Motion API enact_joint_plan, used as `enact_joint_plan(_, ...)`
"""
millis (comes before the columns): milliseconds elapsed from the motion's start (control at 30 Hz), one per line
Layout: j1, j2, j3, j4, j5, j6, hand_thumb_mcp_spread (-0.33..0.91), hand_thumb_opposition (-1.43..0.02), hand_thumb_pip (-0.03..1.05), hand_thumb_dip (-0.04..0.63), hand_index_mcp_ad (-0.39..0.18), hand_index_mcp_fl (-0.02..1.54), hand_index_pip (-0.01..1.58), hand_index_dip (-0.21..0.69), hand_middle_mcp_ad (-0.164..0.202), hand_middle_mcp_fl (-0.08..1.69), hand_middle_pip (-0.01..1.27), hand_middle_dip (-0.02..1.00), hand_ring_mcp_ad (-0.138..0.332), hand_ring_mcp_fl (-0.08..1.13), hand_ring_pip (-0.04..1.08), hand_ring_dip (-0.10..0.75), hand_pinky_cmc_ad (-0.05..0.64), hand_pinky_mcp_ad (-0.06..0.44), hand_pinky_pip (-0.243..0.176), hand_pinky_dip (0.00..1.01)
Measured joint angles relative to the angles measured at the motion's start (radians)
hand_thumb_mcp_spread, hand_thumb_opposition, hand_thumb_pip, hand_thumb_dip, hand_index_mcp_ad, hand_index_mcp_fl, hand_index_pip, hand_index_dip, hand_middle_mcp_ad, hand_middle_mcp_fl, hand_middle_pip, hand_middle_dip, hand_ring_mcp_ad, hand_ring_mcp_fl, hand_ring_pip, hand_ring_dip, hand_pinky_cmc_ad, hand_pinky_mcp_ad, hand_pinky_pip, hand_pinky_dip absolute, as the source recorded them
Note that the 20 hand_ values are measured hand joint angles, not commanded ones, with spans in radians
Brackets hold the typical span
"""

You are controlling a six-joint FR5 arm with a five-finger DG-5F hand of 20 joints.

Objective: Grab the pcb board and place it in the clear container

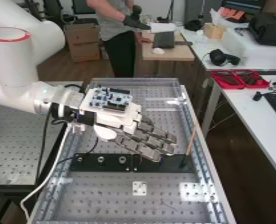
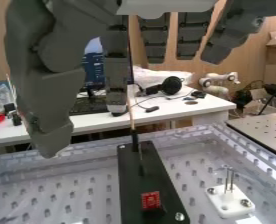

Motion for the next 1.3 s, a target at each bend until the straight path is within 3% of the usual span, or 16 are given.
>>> enact_joint_plan(433,-0.028,-0.08,0.031,0.048,-0.031,-0.042,0.55,-0.83,0.4,0.206,-0.131,0.31,1.17,0.194,0.091,0.01,0.13,0.09,0.159,0.0,0.08,-0.014,0.286,0.134,-0.094,0.18)
enact_joint_plan(800,-0.045,-0.12,0.048,0.09,-0.085,-0.06,0.59,-0.85,0.4,0.222,-0.152,0.2,1.32,0.253,0.086,0.01,0.14,0.11,0.143,0.0,0.08,-0.005,0.29,0.134,-0.091,0.18)
enact_joint_plan(967,-0.053,-0.134,0.06,0.087,-0.11,-0.078,0.6,-0.85,0.4,0.222,-0.155,0.2,1.36,0.269,0.075,0.01,0.14,0.11,0.138,0.02,0.08,-0.005,0.29,0.115,-0.091,0.18)
enact_joint_plan(1300,-0.063,-0.154,0.078,0.077,-0.136,-0.104,0.71,-0.85,0.42,0.253,-0.241,0.34,1.51,0.319,0.075,0.01,0.14,0.11,0.129,0.01,0.08,-0.005,0.291,0.115,-0.091,0.18)
